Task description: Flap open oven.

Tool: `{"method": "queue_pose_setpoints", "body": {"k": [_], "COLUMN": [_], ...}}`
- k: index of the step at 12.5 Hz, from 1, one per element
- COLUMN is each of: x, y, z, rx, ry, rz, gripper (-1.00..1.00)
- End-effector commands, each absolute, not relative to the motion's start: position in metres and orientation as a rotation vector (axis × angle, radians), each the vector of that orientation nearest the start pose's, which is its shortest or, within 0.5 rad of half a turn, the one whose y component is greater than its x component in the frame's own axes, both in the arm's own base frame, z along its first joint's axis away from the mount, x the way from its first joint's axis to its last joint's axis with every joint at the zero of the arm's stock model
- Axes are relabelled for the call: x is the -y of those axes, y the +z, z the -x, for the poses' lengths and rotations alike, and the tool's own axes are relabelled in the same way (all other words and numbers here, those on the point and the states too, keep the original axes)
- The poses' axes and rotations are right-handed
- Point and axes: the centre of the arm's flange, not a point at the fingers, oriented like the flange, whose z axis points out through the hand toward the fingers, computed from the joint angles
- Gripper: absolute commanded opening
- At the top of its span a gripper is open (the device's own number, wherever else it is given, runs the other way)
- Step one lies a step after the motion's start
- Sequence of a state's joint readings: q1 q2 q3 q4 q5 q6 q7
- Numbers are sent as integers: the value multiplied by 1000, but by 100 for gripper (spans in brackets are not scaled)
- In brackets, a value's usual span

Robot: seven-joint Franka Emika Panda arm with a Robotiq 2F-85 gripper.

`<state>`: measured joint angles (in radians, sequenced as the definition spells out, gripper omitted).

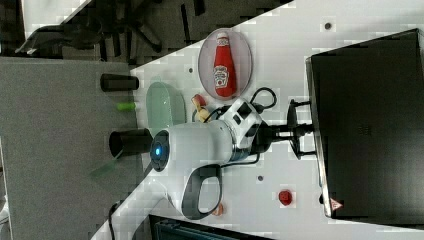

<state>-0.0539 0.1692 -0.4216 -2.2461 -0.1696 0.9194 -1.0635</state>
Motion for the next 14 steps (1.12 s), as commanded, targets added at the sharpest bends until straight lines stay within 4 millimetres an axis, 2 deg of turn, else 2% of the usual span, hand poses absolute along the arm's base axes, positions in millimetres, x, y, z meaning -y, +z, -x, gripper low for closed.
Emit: {"method": "queue_pose_setpoints", "body": {"k": [1,4,9,12,14], "x": [211,176,118,96,85], "y": [299,292,267,249,229], "z": [-499,-508,-509,-508,-506], "rx": [-34,50,-13,13,-16], "ry": [8,46,112,137,171], "rz": [3334,3407,3561,3650,3652], "gripper": [-65,-65,-65,-65,-65]}}
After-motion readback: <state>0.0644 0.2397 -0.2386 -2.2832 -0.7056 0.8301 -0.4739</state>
